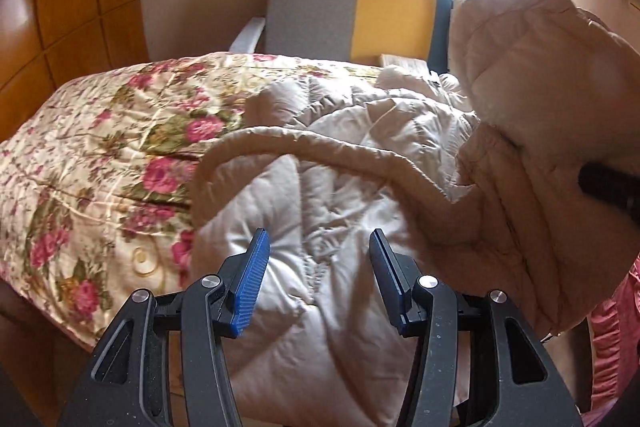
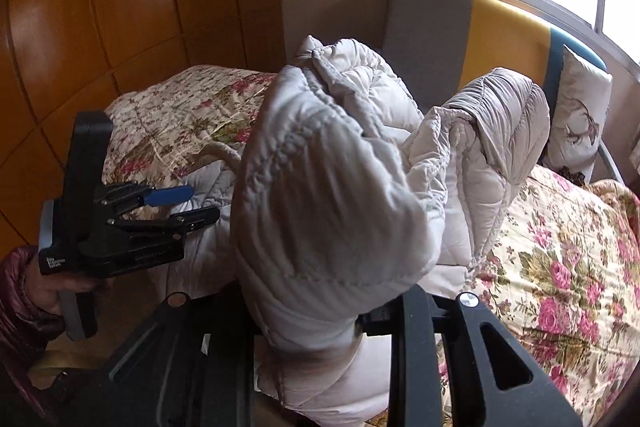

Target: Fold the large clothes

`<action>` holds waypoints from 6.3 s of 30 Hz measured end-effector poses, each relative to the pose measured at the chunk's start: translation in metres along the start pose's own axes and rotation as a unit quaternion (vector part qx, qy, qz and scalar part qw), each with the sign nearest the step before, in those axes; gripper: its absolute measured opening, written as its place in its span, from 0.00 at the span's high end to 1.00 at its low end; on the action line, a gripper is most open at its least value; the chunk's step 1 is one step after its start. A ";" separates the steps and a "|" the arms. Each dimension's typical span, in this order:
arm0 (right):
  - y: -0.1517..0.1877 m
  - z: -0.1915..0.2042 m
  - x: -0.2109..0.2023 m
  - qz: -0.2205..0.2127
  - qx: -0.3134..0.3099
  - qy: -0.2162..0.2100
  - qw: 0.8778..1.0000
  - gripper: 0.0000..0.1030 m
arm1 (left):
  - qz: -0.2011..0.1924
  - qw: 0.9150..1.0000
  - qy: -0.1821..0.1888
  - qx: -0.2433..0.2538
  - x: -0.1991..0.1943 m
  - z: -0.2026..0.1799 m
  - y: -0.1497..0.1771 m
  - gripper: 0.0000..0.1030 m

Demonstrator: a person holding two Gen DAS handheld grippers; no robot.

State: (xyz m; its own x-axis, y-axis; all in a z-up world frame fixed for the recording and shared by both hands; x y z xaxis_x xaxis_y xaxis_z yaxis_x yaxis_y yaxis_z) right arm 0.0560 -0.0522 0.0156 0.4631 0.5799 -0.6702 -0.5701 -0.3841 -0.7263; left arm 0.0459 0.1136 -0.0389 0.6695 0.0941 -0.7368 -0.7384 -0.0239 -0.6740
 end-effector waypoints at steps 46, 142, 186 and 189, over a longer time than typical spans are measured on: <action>0.081 0.110 0.092 0.034 -0.325 0.089 0.941 0.75 | 0.071 0.975 0.207 -0.032 -0.010 0.033 -0.081 0.32; 0.037 -0.070 0.070 0.045 0.198 -0.196 0.959 0.02 | 0.042 0.995 -0.025 -0.083 -0.007 0.090 0.049 0.11; 0.099 -0.187 -0.074 -0.078 0.202 -0.143 0.966 0.70 | 0.024 0.932 0.361 -0.014 0.027 -0.087 -0.044 0.24; 0.129 -0.235 -0.112 -0.098 0.232 -0.077 0.965 0.71 | 0.036 0.923 0.380 0.047 0.041 -0.167 -0.071 0.24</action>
State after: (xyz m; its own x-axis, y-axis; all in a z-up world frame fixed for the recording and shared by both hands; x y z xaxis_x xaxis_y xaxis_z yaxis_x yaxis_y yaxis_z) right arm 0.0897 -0.3354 -0.0390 0.5077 0.7219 -0.4702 -0.7407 0.0870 -0.6662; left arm 0.1394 -0.0474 -0.0300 0.4556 -0.6309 -0.6281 -0.7629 0.0869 -0.6406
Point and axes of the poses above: each gripper's, at about its wrist camera, not at the fingertips, and x roughly the way its jaws point, z to its left, y to its underside, the point moved 2 cm from there along x, roughly the way its jaws point, and after that the axes turned 12 degrees about -y, right-handed, at the moved point
